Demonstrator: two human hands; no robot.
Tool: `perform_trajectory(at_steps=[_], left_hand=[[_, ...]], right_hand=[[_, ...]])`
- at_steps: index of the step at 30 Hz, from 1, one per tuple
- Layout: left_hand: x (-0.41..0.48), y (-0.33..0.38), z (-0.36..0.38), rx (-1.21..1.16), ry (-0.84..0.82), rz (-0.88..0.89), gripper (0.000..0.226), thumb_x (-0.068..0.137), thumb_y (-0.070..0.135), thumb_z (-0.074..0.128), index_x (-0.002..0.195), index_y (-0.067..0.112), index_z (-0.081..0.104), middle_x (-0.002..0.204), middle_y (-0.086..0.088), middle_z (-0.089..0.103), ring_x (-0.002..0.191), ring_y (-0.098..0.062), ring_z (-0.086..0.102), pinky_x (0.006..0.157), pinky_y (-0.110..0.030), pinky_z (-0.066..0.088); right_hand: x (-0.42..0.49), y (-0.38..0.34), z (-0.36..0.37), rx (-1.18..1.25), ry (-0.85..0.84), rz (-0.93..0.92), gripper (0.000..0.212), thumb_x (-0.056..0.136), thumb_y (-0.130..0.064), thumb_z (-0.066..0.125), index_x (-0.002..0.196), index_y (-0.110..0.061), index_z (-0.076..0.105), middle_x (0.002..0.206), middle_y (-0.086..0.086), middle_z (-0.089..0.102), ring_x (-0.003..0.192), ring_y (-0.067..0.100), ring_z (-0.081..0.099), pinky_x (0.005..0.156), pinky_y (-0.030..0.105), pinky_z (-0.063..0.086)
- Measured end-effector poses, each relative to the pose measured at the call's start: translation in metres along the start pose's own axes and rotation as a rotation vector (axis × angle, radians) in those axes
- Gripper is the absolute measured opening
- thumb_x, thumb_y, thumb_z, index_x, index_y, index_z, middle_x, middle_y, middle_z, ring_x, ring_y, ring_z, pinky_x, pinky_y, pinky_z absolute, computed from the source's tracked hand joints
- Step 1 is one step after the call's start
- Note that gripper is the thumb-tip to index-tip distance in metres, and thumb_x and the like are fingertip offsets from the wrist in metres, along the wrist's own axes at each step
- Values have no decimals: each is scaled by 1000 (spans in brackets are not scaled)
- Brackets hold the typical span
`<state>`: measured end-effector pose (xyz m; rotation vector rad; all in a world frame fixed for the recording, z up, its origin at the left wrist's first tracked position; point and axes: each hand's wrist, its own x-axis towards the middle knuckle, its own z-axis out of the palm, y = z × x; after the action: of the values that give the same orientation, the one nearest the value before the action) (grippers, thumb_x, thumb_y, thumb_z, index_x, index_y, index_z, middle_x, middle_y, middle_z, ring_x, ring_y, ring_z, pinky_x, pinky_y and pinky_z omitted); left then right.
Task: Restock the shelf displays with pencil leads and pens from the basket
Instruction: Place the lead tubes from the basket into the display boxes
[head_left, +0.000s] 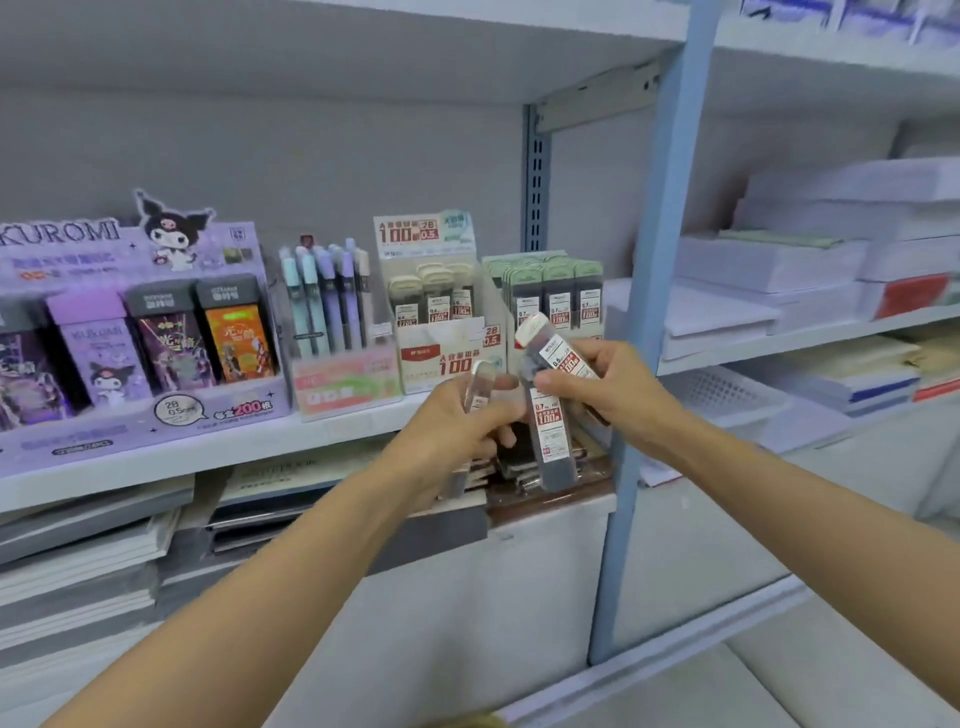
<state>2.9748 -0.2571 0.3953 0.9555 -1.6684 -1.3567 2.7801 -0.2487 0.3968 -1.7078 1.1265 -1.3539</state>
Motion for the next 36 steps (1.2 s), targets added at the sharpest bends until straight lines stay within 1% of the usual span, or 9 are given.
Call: perform_trajectory(at_steps=[4,8,12,15,20,26,31,34,36], left_hand=[[22,27,1,-319,-63,25,17,99,10,39,109,4,51,96,-20,73,62,-15,58,46,-19,38],[35,36,-6,-261,4,173,18,101,17,46,107,7,59,82,-8,72,65,-15,67,58,-24,56],[47,51,-15,-256,133,225,16,101,18,48,105,8,60,66,-1,65,57,-13,61,55,-23,54],[54,65,-21,-177,164,204,11,95,16,58,102,8,62,61,1,65,54,-11,58,52,-22,51],[62,81,-25,56,218,208,27,79,42,74,101,28,67,74,11,74,62,-3,68,55,-19,52],[60,80,-20,114,182,187,18,84,32,74,98,22,68,63,9,71,45,-3,55,45,-16,47],[52,79,-34,-8,244,160,14,86,33,72,95,22,69,67,6,71,44,-5,54,51,-24,51],[44,82,-39,-36,181,125,17,81,37,75,92,25,72,74,5,74,47,-6,56,54,-25,52],[39,83,-42,-34,165,124,20,77,39,77,91,26,74,81,4,76,49,-7,56,54,-24,51]], right_hand=[[23,-22,-35,-12,161,-108,17,83,-19,74,99,-17,70,65,-5,69,48,3,52,42,14,37],[53,-44,-61,-15,265,-191,14,87,-19,71,99,-15,66,77,6,74,54,11,57,44,19,38],[82,-66,-71,-16,304,-306,14,89,-19,69,100,-15,61,82,7,75,60,12,66,48,23,43],[101,-77,-69,-31,341,-308,29,90,-22,68,112,-7,58,85,5,76,64,10,69,46,20,42],[110,-72,-55,0,167,-193,16,89,-21,69,101,-13,62,74,2,74,50,7,60,41,15,39],[105,-64,-35,30,-2,-126,24,86,-38,66,98,-17,64,61,-1,66,43,8,48,42,15,39],[99,-67,-20,272,55,-23,19,102,-21,41,110,-10,55,67,5,62,53,12,58,47,19,46],[92,-66,-4,152,27,-69,23,99,-20,51,118,-12,61,98,10,72,84,20,70,70,30,59],[89,-66,7,91,40,-112,20,95,-16,57,115,-15,63,100,5,74,88,17,71,71,28,58]])
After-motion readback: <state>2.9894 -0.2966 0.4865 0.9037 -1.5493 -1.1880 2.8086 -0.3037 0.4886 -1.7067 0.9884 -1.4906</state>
